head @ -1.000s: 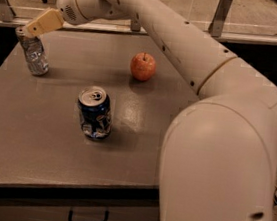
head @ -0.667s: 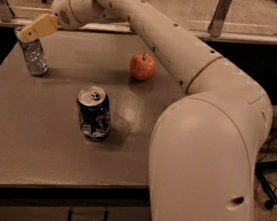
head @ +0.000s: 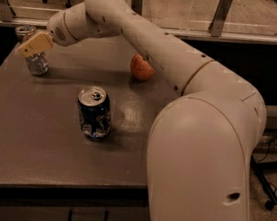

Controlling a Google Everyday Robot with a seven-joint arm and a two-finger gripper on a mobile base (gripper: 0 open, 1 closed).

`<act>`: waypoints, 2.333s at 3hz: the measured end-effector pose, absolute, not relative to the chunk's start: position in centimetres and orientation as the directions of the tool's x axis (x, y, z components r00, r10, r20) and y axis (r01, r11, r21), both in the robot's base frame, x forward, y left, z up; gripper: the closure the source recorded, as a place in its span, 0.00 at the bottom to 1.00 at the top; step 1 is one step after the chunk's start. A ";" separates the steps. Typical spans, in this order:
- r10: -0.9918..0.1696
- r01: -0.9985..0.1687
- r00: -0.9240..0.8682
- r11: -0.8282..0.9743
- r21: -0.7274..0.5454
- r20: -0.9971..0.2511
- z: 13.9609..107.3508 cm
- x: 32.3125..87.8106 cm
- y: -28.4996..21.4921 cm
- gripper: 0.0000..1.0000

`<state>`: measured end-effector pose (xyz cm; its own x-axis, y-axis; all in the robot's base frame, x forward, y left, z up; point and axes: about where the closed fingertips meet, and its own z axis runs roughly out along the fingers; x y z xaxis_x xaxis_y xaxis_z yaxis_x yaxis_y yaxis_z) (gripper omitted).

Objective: Move redbull can near apple

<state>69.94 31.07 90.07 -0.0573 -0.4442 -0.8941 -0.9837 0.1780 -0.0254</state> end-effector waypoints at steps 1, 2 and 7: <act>-0.443 -0.989 -0.065 0.150 -0.003 -0.894 89.2 69.3 31.6 0.41; -0.438 -0.988 -0.062 0.157 -0.009 -0.897 89.4 69.4 31.0 0.65; -0.427 -0.837 -0.250 0.547 -0.028 -0.869 90.6 72.0 14.2 0.60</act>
Offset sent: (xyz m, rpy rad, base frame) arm -0.0015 -0.0141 0.0012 0.0175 -0.0005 0.0019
